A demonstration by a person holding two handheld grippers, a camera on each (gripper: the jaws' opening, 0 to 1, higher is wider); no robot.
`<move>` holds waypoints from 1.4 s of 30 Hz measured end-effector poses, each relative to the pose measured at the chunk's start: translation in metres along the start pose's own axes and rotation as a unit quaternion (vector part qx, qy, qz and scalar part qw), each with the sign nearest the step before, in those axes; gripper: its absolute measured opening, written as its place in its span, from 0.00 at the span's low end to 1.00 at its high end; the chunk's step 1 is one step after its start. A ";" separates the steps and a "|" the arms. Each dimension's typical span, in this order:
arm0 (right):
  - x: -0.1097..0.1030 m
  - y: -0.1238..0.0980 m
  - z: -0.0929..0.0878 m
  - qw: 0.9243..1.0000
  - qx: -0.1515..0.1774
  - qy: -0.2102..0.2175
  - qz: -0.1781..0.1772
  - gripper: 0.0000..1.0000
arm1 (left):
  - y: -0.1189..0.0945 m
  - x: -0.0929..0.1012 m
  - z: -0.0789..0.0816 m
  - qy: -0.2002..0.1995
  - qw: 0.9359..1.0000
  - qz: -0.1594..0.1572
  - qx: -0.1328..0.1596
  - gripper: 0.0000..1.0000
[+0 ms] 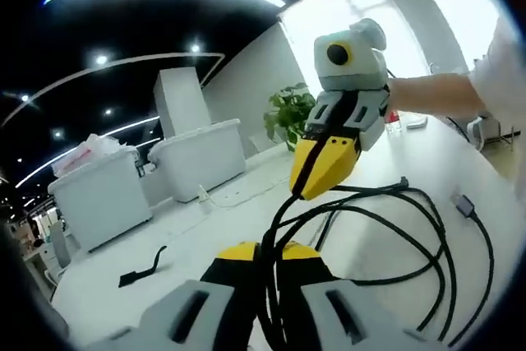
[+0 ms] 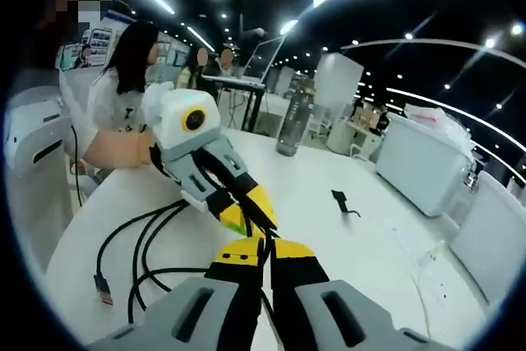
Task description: Coil the Type-C to USB data cable on the desktop and secure it with Velcro straps.
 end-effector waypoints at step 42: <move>0.020 0.000 -0.008 0.997 -0.003 -0.062 -0.056 0.14 | -0.009 -0.006 0.010 0.023 0.997 0.070 -0.006 0.06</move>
Point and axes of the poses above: the point that each gripper's makers call its tool centre point, and the gripper's own axes: y roughly forward along the fingers, x roughly to its right, z roughly out of its top, the point moved 3 cm from there along -y, roughly backward along the fingers, and after that the axes turned 15 degrees about -z, right-handed, at the moved point
